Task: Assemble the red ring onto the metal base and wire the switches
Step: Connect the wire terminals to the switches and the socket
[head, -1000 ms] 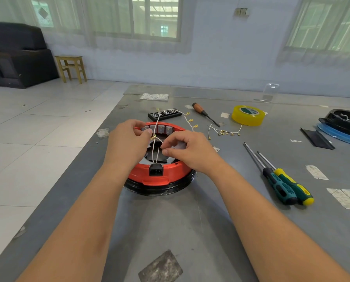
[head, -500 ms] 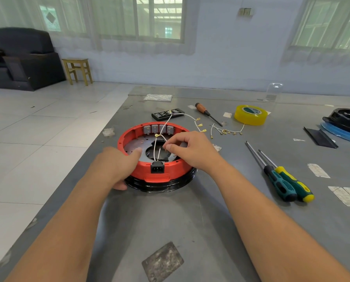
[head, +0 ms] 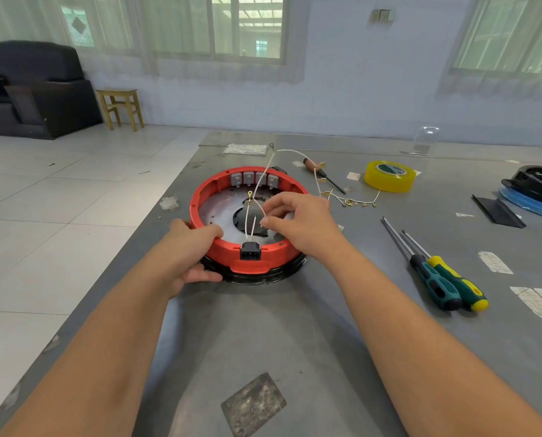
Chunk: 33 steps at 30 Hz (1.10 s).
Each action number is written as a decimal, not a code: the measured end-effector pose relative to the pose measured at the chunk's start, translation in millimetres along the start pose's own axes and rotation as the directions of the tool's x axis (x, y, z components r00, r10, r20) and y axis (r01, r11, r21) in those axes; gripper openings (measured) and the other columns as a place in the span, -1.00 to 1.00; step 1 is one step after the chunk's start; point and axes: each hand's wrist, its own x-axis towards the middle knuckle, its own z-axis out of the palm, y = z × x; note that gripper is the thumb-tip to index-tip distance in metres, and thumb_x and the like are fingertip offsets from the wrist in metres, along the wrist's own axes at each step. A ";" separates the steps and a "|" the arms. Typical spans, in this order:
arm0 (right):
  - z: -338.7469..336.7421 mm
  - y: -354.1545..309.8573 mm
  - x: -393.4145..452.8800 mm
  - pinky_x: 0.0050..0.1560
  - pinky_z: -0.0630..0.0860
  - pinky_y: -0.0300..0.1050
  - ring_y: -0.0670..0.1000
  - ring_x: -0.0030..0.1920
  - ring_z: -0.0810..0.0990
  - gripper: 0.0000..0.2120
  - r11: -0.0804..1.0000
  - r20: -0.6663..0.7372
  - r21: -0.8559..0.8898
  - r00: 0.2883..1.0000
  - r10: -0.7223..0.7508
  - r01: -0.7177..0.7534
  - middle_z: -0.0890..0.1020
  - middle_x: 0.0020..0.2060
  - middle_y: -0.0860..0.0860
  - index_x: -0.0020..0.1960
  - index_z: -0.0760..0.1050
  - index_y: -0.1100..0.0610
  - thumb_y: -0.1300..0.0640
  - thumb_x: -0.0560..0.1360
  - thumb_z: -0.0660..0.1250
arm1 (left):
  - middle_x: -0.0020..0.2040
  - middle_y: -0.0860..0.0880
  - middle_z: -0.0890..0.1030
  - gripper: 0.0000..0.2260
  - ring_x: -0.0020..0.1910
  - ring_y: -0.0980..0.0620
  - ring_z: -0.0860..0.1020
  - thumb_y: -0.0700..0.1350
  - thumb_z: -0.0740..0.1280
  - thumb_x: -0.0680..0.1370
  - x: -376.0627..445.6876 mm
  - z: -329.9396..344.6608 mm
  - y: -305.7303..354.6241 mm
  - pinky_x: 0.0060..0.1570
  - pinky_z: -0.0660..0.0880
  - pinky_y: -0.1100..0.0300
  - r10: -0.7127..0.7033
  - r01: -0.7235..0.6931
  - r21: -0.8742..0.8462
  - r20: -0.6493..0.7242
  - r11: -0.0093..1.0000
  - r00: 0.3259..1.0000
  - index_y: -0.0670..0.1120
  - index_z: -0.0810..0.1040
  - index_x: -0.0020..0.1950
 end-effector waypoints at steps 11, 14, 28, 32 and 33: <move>-13.8 -11.3 4.1 0.08 0.44 -0.12 -0.37 -0.27 0.56 -0.88 0.999 -0.022 -0.039 0.999 -0.027 0.027 0.66 -0.31 -0.27 -0.16 0.65 -0.15 0.07 0.48 0.52 | 0.25 -0.10 0.64 -0.26 0.03 -0.09 0.74 -0.21 0.62 0.45 6.3 14.4 -14.6 -0.05 0.71 -0.17 0.330 -0.349 -0.306 -0.113 0.886 0.937 -0.13 0.35 0.55; -16.9 -12.8 4.9 -0.21 0.48 -0.35 -0.32 -0.33 0.59 -0.86 0.998 0.009 -0.057 1.000 -0.016 0.017 0.68 -0.29 -0.19 -0.11 0.65 -0.11 0.13 0.48 0.51 | 0.24 0.03 0.66 -0.43 0.05 -0.03 0.75 -0.17 0.63 0.45 5.2 18.8 -23.2 0.01 0.71 -0.07 0.449 -0.472 -0.252 -0.146 0.844 0.881 -0.05 0.51 0.40; -24.7 -16.2 1.7 -0.10 0.56 -0.22 -0.17 -0.19 0.65 -0.88 0.979 0.164 -0.196 0.986 -0.017 0.050 0.70 -0.21 -0.09 -0.07 0.62 0.03 0.20 0.46 0.52 | 0.35 -0.06 0.53 -0.22 0.13 -0.02 0.72 -0.07 0.69 0.36 13.9 21.9 -41.8 0.04 0.70 -0.12 0.491 -0.496 -0.376 -0.116 0.783 0.863 0.14 0.42 0.51; -19.1 -16.8 0.5 -0.11 0.55 -0.22 -0.16 -0.16 0.65 -0.89 0.972 0.186 -0.226 0.982 -0.030 0.072 0.69 -0.21 -0.11 -0.08 0.62 0.03 0.19 0.46 0.52 | 0.36 -0.08 0.51 -0.27 0.13 -0.02 0.72 -0.16 0.63 0.46 16.7 22.0 -44.3 0.00 0.71 -0.12 0.503 -0.504 -0.398 -0.114 0.767 0.857 0.10 0.39 0.54; -18.0 -16.9 0.6 -0.13 0.55 -0.22 -0.16 -0.17 0.65 -0.89 0.972 0.186 -0.223 0.982 -0.031 0.073 0.69 -0.22 -0.11 -0.08 0.62 0.04 0.19 0.46 0.52 | 0.35 -0.09 0.51 -0.28 0.10 -0.01 0.73 -0.17 0.62 0.47 17.0 22.1 -44.6 0.00 0.71 -0.13 0.509 -0.508 -0.401 -0.114 0.762 0.853 0.09 0.38 0.54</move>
